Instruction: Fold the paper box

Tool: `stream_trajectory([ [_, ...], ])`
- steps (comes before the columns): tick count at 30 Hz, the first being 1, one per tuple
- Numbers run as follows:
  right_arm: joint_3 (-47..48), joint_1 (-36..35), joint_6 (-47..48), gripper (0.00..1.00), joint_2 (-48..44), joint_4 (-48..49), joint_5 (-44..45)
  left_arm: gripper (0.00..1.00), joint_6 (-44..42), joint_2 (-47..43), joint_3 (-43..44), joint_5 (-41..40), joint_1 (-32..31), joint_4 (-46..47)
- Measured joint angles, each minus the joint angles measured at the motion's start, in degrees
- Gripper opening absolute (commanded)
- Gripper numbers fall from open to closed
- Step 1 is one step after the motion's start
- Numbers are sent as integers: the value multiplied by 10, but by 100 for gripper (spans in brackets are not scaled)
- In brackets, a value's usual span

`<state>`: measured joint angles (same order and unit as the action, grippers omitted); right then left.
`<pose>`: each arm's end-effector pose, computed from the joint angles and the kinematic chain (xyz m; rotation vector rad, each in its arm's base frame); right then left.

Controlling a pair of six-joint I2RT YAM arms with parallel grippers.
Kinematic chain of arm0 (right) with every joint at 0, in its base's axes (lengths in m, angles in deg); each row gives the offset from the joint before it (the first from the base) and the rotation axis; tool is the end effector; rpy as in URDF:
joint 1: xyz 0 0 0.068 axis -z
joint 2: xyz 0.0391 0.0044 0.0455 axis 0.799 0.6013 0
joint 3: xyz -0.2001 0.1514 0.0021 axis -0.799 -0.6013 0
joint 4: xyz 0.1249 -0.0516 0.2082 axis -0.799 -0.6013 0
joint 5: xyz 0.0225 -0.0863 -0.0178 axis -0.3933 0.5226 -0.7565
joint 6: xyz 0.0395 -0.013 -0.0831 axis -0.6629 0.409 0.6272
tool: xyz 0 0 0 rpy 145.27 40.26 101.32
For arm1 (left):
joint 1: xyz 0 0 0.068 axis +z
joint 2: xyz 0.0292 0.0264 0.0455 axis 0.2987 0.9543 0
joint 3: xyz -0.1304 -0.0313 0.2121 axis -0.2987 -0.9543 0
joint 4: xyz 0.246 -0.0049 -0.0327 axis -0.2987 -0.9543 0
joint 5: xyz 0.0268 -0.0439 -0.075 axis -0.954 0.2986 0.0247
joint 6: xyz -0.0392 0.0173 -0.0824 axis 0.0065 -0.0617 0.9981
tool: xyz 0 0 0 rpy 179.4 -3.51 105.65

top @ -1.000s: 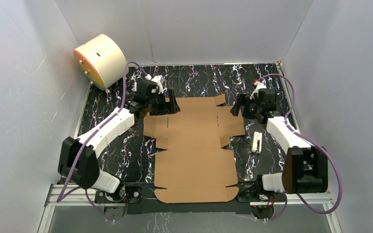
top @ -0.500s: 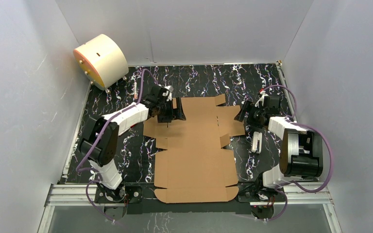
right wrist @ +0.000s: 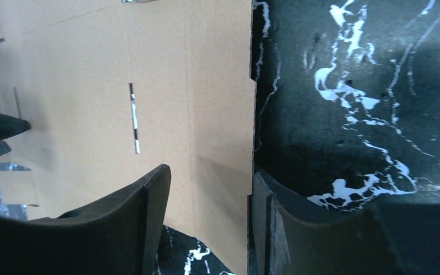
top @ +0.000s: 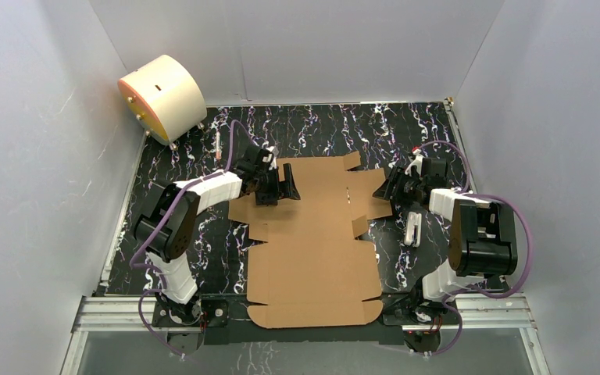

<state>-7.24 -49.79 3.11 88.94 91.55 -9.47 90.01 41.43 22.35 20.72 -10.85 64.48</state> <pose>0.3182 0.0185 0.1103 0.1952 2.3479 0.6519 0.3347 -0.2081 0.1299 0.0495 2.5039 -0.8446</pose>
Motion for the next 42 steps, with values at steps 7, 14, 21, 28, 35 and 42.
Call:
stream_trajectory([
  [7,0,0,-14,57,-12,0,-45,82,14,-1,-19,11,3,34],
  [14,0,0,-23,61,-59,-5,-72,82,20,-1,-27,14,4,57],
  [21,0,-5,-28,63,-91,-19,-86,82,21,-1,-28,15,4,58],
  [28,2,-31,-41,63,-97,-19,-92,82,21,-2,-28,16,4,58],
  [35,20,-89,-54,65,-97,-20,-87,81,21,-2,-28,17,4,58],
  [42,39,-143,-58,66,-87,-20,-68,81,21,-2,-28,17,4,58],
])
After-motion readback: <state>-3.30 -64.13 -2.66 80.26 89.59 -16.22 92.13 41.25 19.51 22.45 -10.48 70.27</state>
